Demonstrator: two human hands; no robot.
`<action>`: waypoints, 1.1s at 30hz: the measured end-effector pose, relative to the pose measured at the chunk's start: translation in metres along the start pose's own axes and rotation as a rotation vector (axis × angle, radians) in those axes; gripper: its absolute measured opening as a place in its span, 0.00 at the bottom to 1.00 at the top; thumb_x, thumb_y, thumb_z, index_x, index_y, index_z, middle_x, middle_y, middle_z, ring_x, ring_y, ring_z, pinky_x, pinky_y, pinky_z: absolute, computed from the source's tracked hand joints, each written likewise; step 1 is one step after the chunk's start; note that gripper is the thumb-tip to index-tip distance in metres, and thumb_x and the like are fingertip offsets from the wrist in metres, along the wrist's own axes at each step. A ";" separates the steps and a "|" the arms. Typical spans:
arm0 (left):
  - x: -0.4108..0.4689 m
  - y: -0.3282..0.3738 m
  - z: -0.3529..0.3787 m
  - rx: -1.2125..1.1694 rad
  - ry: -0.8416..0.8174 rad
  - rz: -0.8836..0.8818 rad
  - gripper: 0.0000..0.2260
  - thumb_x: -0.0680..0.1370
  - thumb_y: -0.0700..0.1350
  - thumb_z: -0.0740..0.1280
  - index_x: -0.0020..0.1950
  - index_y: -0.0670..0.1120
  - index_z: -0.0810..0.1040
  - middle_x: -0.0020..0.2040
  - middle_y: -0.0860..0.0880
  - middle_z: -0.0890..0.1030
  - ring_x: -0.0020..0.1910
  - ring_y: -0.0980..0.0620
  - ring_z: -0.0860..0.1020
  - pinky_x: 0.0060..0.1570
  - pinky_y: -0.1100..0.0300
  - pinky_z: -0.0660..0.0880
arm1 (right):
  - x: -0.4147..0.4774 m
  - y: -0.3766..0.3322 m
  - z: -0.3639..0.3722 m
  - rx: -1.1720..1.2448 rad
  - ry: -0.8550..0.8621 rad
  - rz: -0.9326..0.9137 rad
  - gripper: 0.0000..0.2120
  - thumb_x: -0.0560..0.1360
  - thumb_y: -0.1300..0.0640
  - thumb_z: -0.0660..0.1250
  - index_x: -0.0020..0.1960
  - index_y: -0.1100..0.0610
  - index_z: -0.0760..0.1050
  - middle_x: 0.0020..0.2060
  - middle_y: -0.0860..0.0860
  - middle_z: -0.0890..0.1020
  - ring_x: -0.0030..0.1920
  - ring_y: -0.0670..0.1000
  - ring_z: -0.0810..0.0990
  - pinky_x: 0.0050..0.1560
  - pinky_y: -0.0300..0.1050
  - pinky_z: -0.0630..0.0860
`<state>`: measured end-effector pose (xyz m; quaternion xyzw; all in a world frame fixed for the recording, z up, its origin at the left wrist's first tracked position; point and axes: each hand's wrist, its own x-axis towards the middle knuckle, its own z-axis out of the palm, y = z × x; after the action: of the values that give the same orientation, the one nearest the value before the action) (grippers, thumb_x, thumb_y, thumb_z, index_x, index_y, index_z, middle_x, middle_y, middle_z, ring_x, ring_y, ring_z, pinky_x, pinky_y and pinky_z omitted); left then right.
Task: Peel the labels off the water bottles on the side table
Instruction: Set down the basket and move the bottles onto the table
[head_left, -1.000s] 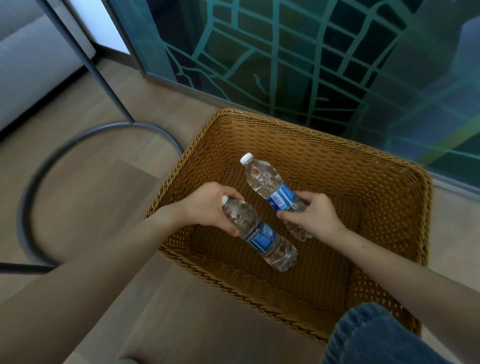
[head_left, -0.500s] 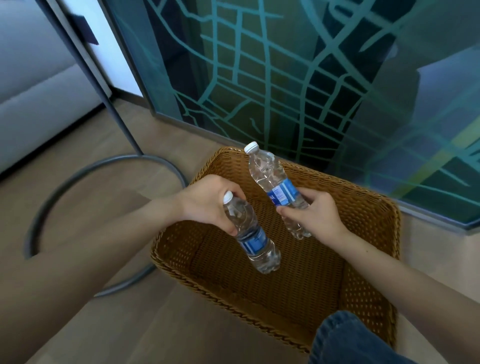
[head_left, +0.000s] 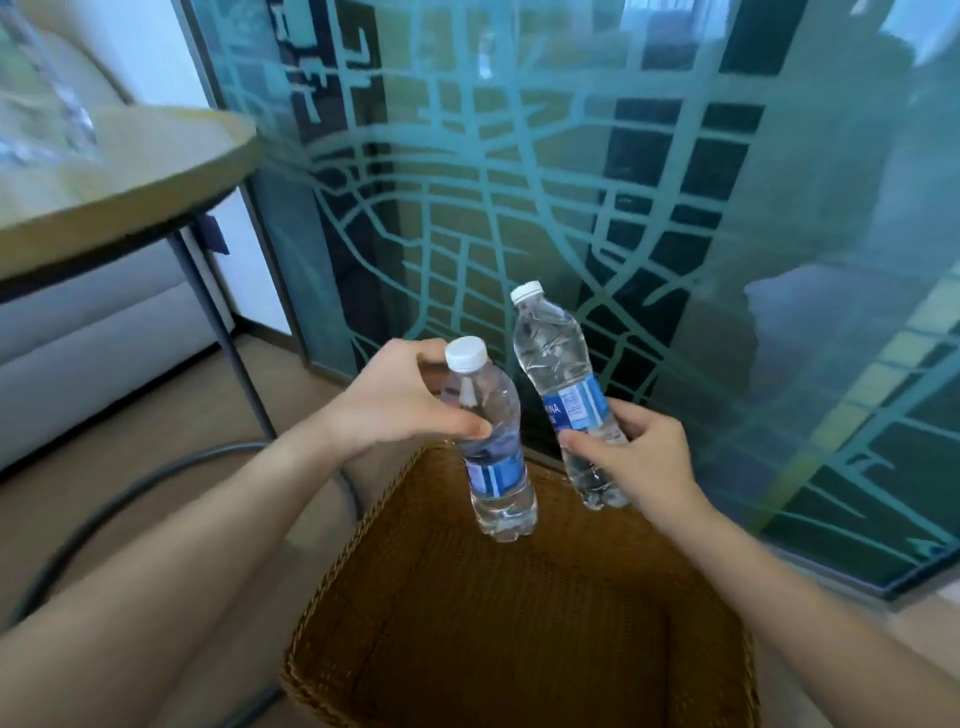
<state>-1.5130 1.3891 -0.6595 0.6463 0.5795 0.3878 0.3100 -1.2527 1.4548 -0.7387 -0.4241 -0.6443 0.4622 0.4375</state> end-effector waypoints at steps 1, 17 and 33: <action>0.005 0.010 -0.006 -0.016 0.030 0.009 0.17 0.62 0.40 0.81 0.49 0.48 0.86 0.44 0.53 0.87 0.45 0.57 0.85 0.44 0.65 0.78 | 0.007 -0.015 0.000 0.024 0.010 -0.024 0.17 0.66 0.57 0.81 0.52 0.45 0.83 0.42 0.42 0.87 0.42 0.43 0.87 0.36 0.32 0.79; 0.077 0.191 -0.108 -0.030 0.550 0.241 0.17 0.61 0.46 0.83 0.48 0.49 0.85 0.35 0.61 0.84 0.34 0.67 0.80 0.35 0.76 0.71 | 0.097 -0.241 -0.017 0.212 0.064 -0.441 0.16 0.67 0.61 0.80 0.48 0.43 0.86 0.43 0.45 0.88 0.44 0.46 0.87 0.40 0.31 0.79; 0.015 0.257 -0.221 0.054 0.779 0.196 0.20 0.57 0.57 0.81 0.44 0.49 0.86 0.41 0.51 0.86 0.40 0.59 0.83 0.43 0.66 0.76 | 0.118 -0.327 0.077 0.429 -0.099 -0.575 0.13 0.66 0.60 0.80 0.48 0.47 0.85 0.42 0.47 0.88 0.43 0.47 0.87 0.39 0.34 0.79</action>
<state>-1.5719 1.3580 -0.3269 0.5112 0.5992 0.6160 0.0116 -1.4027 1.4801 -0.4172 -0.1013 -0.6461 0.4648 0.5969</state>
